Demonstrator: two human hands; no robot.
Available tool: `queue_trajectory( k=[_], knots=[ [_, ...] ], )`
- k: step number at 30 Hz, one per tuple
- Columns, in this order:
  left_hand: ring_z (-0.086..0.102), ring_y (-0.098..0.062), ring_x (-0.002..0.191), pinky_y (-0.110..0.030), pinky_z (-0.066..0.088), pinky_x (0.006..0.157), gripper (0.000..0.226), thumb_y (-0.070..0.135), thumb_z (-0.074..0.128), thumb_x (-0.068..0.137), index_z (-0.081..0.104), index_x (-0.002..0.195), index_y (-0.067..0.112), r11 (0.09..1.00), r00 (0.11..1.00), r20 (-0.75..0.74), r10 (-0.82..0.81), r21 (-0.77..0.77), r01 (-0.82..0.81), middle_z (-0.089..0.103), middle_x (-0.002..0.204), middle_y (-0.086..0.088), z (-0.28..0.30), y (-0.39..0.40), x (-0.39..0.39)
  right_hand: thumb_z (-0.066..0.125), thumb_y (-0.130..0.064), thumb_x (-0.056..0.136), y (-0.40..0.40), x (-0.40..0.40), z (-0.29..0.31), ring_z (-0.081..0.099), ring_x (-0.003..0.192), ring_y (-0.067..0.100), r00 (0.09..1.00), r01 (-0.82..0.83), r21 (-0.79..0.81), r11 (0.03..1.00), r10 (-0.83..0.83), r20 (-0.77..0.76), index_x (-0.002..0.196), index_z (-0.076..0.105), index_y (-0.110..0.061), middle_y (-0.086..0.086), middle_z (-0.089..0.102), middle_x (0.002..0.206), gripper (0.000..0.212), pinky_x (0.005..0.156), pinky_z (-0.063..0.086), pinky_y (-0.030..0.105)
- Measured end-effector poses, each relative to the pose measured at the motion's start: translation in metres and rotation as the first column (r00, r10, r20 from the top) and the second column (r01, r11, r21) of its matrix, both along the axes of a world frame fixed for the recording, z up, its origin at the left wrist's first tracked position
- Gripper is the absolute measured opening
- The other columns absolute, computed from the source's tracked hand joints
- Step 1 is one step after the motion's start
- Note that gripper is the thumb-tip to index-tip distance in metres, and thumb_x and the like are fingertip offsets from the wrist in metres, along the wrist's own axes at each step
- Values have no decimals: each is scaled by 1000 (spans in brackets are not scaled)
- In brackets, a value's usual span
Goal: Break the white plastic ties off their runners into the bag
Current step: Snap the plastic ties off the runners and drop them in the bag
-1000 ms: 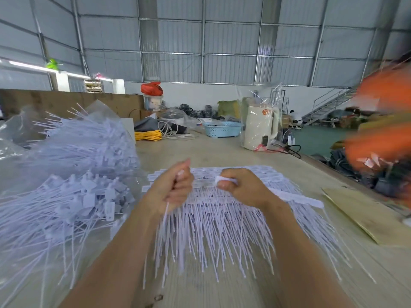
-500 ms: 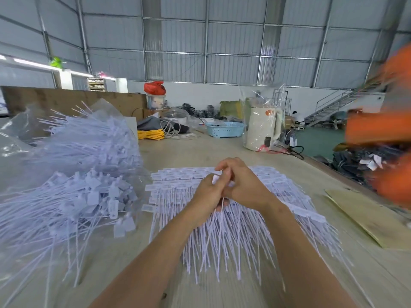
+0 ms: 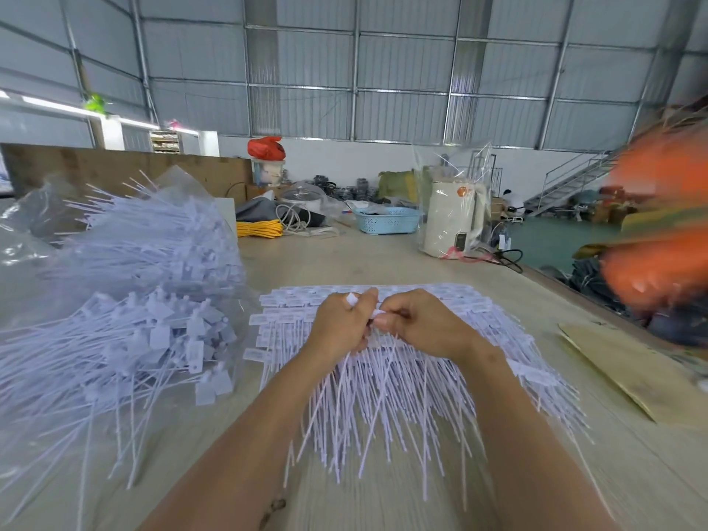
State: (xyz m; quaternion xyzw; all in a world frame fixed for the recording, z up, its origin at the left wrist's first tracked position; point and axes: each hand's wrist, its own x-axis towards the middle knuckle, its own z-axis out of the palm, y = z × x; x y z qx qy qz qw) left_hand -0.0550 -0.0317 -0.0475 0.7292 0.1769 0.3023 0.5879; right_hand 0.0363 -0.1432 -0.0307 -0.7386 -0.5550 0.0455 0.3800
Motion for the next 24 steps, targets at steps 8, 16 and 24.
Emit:
queue_trajectory(
  k=[8,16,24],
  knots=[
    [21,-2,24,-11,14,25,42,36,51,87,48,49,19,788,879,85,-469,-410,460,29,38,8,35,12,-34,56,-7,92,-6,11,-2,35,54,9,994,57,22,998,-58,88,58,51,-4,3,39,57,34,56,30,22],
    [41,-8,46,-21,33,44,39,51,55,89,56,63,21,864,958,75,275,418,-281,47,49,8,71,45,-61,55,-16,93,-1,15,-7,34,50,6,984,110,191,975,-134,120,56,39,-18,-6,35,52,41,52,26,17],
    [57,-35,103,-40,47,83,42,46,35,99,57,121,17,375,543,-289,788,926,-51,56,111,-16,35,152,-131,57,-19,92,0,16,-13,39,54,15,964,163,161,973,-192,183,65,54,1,7,44,57,34,55,31,15]
  ],
)
